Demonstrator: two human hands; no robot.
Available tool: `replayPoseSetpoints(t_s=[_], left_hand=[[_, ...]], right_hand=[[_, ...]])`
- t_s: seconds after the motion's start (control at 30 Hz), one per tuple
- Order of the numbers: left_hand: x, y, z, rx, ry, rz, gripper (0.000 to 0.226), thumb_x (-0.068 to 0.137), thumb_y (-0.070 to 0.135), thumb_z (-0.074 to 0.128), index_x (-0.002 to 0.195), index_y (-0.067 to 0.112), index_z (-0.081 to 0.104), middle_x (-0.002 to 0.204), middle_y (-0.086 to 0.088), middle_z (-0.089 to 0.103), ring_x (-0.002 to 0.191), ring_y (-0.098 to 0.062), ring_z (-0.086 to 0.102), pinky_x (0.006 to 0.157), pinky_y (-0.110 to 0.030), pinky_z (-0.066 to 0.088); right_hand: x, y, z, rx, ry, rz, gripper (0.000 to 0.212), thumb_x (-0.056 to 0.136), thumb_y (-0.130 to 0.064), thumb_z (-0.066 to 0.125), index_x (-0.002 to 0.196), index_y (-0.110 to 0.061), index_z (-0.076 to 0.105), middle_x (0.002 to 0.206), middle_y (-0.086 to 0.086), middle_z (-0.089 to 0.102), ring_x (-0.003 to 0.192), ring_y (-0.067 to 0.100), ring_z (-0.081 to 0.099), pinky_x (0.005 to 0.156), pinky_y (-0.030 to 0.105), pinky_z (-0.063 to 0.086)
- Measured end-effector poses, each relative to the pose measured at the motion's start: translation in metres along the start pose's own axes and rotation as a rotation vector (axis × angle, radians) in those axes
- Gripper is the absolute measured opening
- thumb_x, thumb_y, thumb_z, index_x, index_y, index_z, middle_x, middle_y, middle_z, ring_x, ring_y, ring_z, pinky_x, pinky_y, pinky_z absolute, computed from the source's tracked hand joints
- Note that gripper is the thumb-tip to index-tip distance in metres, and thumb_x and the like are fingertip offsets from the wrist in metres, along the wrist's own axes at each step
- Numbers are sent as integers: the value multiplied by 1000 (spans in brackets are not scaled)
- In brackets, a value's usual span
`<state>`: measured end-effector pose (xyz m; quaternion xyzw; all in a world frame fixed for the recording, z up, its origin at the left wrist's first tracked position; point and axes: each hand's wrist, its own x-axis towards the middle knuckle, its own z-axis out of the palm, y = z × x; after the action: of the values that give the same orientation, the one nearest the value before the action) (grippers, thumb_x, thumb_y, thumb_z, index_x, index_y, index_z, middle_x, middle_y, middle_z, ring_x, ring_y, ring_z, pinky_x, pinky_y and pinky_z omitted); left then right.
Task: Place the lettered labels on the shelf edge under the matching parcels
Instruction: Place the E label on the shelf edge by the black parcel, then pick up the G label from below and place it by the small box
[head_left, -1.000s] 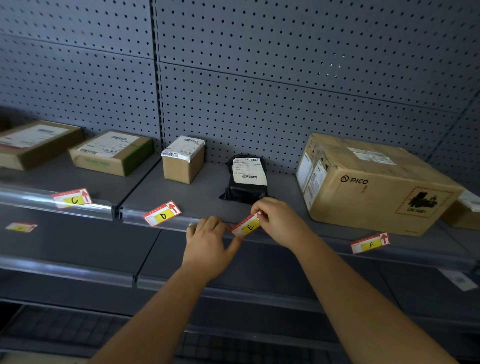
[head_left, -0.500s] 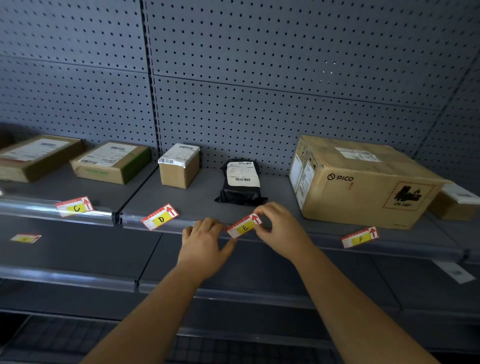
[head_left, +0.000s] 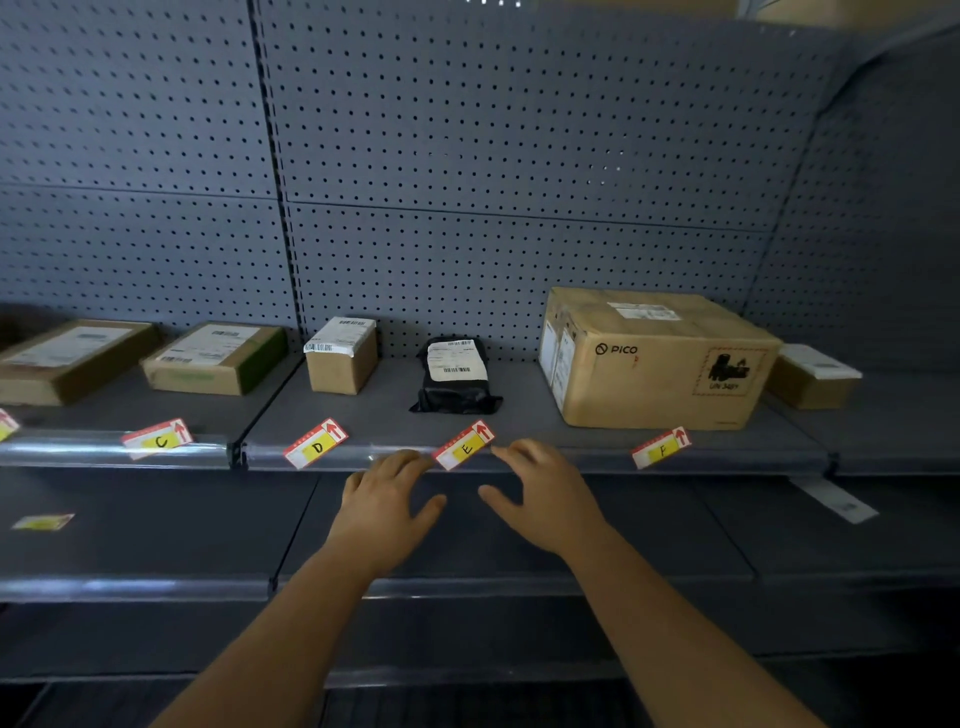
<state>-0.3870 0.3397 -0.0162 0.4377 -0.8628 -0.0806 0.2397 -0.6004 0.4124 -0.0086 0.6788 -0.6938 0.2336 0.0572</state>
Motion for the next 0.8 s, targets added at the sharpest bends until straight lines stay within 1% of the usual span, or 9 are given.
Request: replayPoseSetpoints(t_s=[0.1,0.23,0.37,0.43,0.5,0.67,0.8], left_hand=[[-20,-3,-9,-16,35,32,53,88,52,48,136,33,40,144,9,36,133,-12,29,110,-41,19],[-54,-13,-30,-31,60,47,54,89,52,48,138,32,38,146,9,33,135,-13,27,111,-42,17],[-97,-22,-49,-48,56,51,59,86,60,43,137,30,40,146,8,34,135,-14,28,111,-44,19],[-118,-27,-57,-47,46,54,59,86,60,43,136,29,41,146,7,35,135,-15,28,110,-44,20],[-137,-30,-65,-43,53,54,57,87,58,45,136,28,41,146,7,35,134,-15,28,110,-44,20],[-185,-44,-85,-53,45,42,56,88,54,47,137,28,40,146,7,35,134,-15,28,109,-43,20],[-210,-68,-100,-54,70,7,54,88,54,48,135,28,42,145,7,36,134,-16,29,109,-44,21]], right_hand=[[-18,-17,-5,21,16,37,62,89,-60,49,140,-26,47,135,-3,47,126,17,41,101,36,40],[-46,-51,-13,37,15,73,62,89,-60,49,140,-25,45,137,-3,45,128,16,39,102,38,41],[-78,-86,-19,80,7,104,62,89,-60,50,141,-26,43,139,-5,43,130,16,36,104,39,39],[-94,-104,-19,103,13,116,62,90,-59,50,141,-26,43,140,-6,42,130,15,35,105,36,37],[-110,-120,-18,111,23,115,61,90,-59,50,141,-27,43,140,-7,42,131,14,35,105,34,37],[-135,-160,-14,133,15,103,60,89,-58,52,139,-26,45,138,-5,45,129,15,38,104,38,40],[-139,-193,-6,132,16,57,59,89,-57,53,138,-26,46,137,-6,46,128,14,38,103,33,38]])
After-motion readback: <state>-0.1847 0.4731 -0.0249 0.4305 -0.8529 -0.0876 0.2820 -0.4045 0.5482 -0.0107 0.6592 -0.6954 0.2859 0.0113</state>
